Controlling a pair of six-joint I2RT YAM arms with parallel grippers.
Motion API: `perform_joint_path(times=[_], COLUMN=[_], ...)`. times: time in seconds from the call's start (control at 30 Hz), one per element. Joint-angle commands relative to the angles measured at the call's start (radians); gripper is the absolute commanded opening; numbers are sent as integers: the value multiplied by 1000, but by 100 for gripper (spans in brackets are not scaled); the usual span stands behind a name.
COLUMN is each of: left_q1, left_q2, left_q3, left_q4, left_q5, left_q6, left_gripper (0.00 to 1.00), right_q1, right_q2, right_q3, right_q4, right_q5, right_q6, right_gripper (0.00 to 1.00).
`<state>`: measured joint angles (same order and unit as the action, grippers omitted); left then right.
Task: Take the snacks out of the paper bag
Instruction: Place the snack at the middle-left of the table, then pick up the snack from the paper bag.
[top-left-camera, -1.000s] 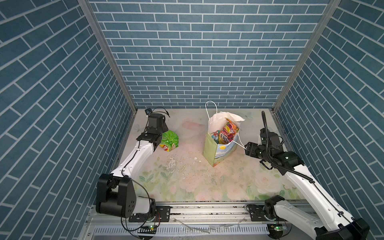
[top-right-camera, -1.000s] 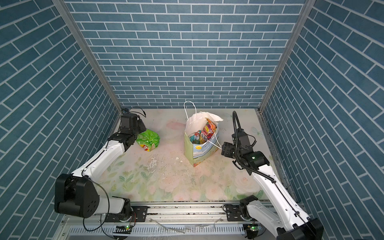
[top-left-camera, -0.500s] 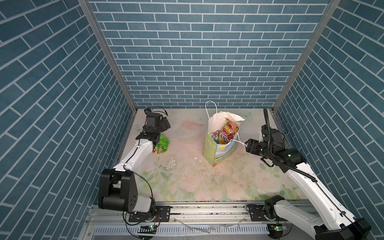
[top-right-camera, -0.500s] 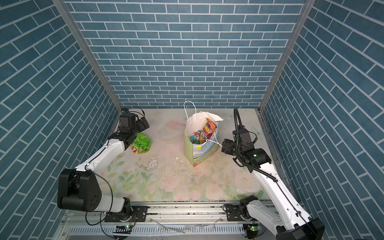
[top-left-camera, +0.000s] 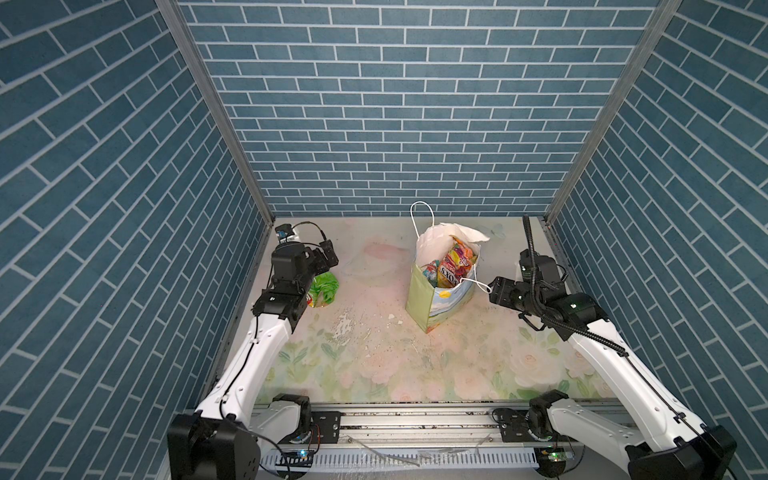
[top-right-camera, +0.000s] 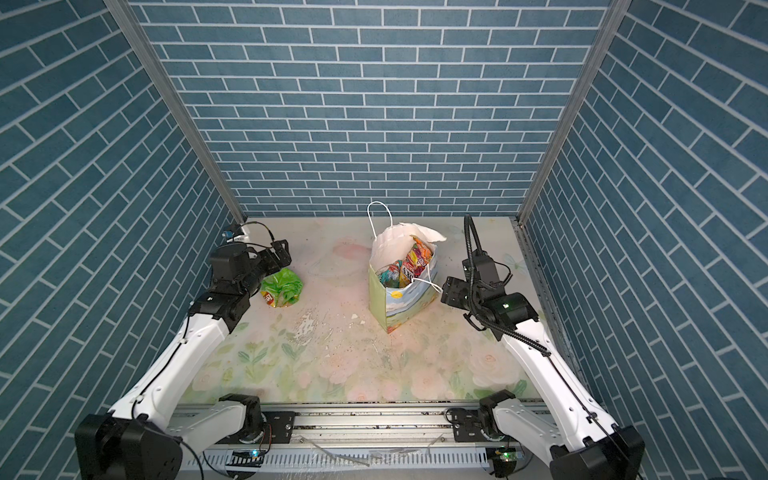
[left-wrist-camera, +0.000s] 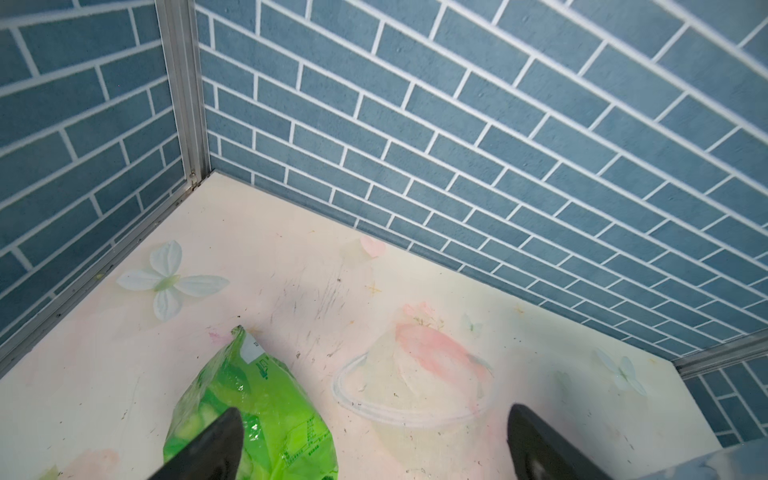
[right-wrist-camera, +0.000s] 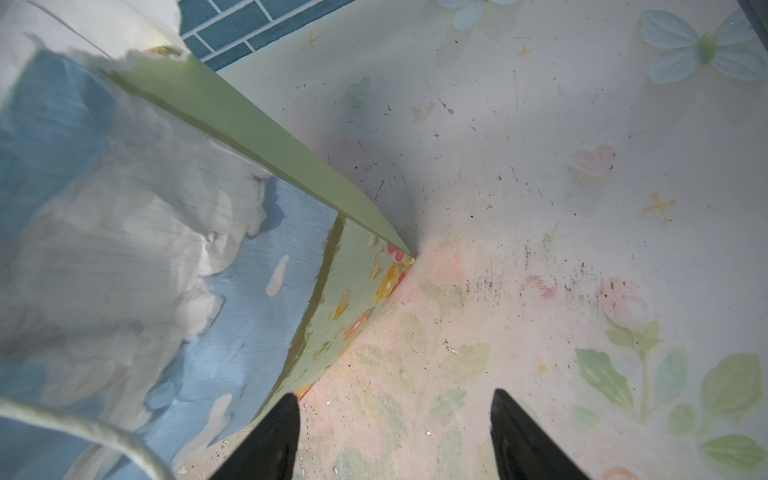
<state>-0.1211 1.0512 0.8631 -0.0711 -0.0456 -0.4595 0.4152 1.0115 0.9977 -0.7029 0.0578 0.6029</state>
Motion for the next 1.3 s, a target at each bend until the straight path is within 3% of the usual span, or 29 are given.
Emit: perform_joint_path(times=[0.0,0.2,0.4,0.57,0.77,0.9,1.27], left_q1=[1,-3,-6,-9,-61,-91,-185], left_q2=[-73,-206,-281,-343,-407,-408,-368], left_q3=[-51,-159,-273,-301,-407,-453,-393], left_q4=[-65,-72,-27,-147,-62,98,185], left_q5=[38,72,195,248,339,453,570], left_q6=[17,-14,-74,-61,-88,-125,-118], left_gripper=[100,100,100,100,100,99,100], right_q1=[6,5,5,5,4,4,41], right_q2=[-21,-70,-77,0,122,213,397], right_q3=[45,48,88,207,381,528,757], right_q4=[-26,-58,-97,-168,-186,-244,-309], right_q5=[22,82,99,174,82,6,-131], right_q6=[9,3,-26,-106,-155,-171,-188], right_gripper=[73,73,73,73,72,68,57])
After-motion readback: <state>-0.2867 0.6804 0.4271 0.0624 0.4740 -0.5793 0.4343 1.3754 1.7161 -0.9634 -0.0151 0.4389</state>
